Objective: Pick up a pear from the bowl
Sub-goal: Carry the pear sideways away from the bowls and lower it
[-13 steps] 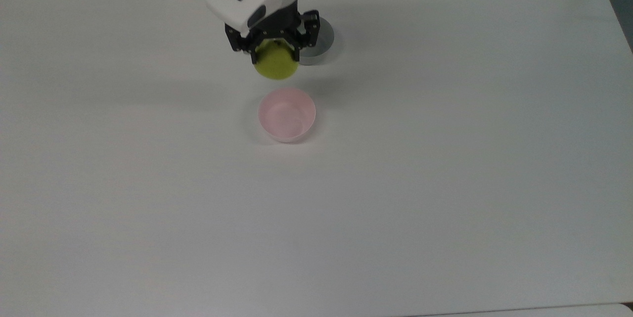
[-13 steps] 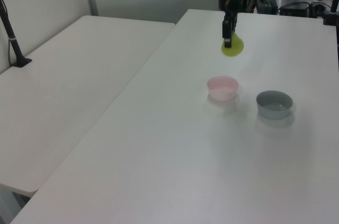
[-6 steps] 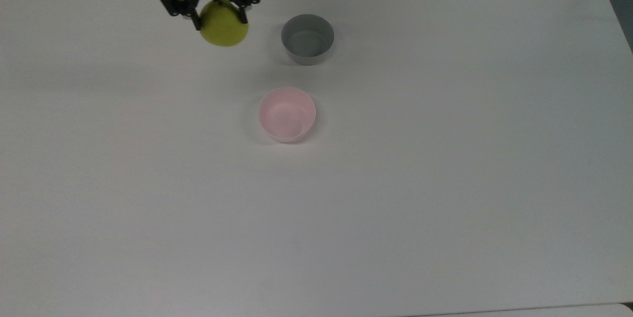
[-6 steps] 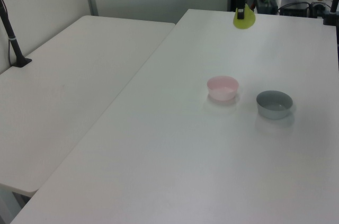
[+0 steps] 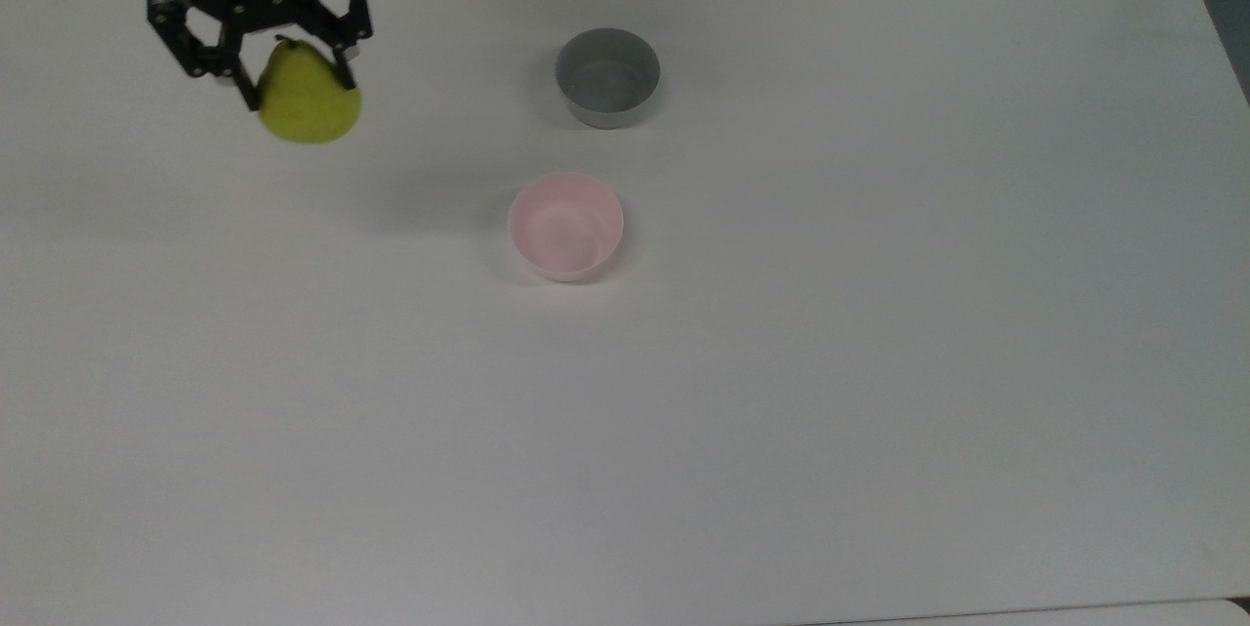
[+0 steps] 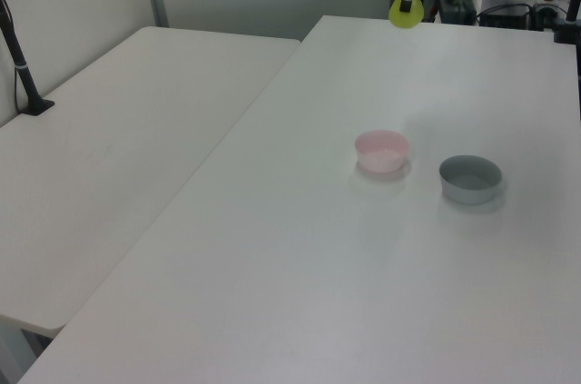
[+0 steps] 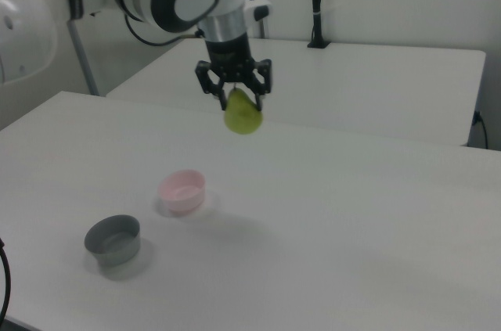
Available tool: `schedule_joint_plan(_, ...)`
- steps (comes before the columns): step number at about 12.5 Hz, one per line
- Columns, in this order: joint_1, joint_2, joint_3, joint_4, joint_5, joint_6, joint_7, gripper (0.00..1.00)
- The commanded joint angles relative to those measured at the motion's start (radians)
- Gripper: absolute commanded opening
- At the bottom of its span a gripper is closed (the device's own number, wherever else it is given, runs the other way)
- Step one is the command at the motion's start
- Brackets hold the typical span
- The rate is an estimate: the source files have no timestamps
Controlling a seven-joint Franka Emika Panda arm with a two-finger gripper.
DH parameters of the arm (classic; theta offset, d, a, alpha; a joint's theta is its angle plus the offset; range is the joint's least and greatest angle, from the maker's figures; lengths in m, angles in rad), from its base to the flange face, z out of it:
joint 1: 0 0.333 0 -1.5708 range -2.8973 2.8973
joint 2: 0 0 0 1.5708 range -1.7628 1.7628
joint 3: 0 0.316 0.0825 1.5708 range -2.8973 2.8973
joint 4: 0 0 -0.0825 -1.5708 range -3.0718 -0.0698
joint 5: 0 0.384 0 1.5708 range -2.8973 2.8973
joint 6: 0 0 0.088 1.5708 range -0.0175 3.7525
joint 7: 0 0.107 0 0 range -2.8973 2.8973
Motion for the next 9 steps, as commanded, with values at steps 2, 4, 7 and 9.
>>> schedule_joint_plan(2,-0.059,0.100,-0.005,0.010,0.049,0.179,-0.056,0.00)
schedule_joint_plan(4,-0.079,0.169,-0.005,0.010,0.051,0.260,-0.051,0.00)
schedule_joint_plan(7,-0.085,0.272,-0.007,0.019,0.083,0.304,-0.010,0.00)
schedule_joint_plan(9,-0.085,0.298,-0.007,0.013,0.083,0.357,0.020,0.00)
